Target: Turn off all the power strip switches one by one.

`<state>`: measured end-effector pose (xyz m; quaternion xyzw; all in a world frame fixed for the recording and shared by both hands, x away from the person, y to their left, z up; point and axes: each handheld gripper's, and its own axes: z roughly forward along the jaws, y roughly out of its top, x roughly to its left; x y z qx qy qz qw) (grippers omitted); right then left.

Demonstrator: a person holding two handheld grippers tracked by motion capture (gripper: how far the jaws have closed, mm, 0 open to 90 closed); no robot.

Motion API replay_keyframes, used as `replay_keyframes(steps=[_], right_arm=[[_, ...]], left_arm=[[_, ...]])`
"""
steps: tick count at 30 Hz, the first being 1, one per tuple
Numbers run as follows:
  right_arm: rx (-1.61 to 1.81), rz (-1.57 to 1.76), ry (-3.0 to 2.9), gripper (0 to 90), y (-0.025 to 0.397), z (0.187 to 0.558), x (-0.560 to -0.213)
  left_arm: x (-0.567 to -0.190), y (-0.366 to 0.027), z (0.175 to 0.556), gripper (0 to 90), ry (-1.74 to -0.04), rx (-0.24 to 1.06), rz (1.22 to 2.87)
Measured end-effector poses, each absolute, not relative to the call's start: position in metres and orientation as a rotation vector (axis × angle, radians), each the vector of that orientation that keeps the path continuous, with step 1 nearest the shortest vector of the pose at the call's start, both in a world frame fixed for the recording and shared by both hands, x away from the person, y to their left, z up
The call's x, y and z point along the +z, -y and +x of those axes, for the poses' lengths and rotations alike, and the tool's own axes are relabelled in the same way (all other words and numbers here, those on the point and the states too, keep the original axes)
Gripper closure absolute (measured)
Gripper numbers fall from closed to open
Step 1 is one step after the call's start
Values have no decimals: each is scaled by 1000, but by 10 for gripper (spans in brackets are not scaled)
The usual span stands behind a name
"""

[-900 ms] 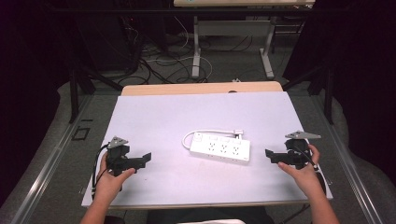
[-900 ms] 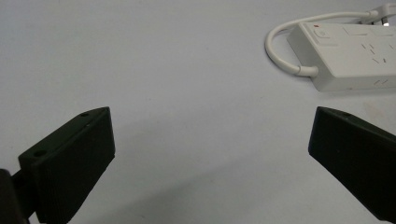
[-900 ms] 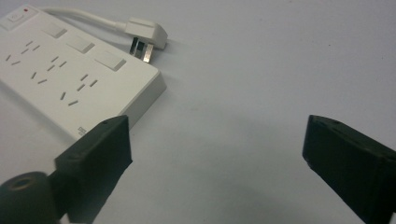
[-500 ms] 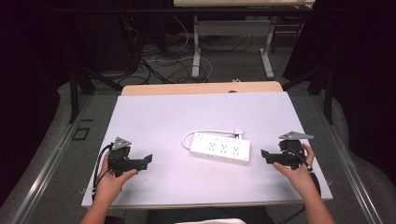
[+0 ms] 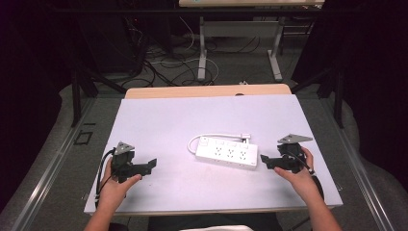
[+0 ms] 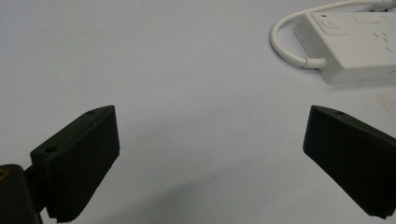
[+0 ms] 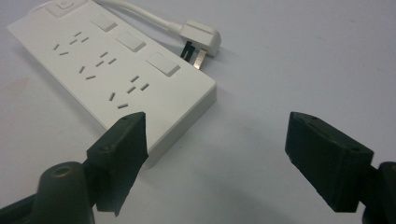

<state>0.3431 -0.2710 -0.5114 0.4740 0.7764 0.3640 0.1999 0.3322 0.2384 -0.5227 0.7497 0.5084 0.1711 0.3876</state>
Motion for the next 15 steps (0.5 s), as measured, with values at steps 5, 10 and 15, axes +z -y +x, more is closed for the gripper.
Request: replay_keyframes(steps=[5,10,15], right_arm=[[1004,1289,-2206,229,258,347,-507],[981,1270,-2236,248,249,352,-503],[976,1258,-2250,262,241,357,-499]], left_arm=[[-522,-239,332,44,-1288,443,1911],[-522,-239,332,49,-1290,442,1910],[-522,-239,332,58,-1293,441,1910]])
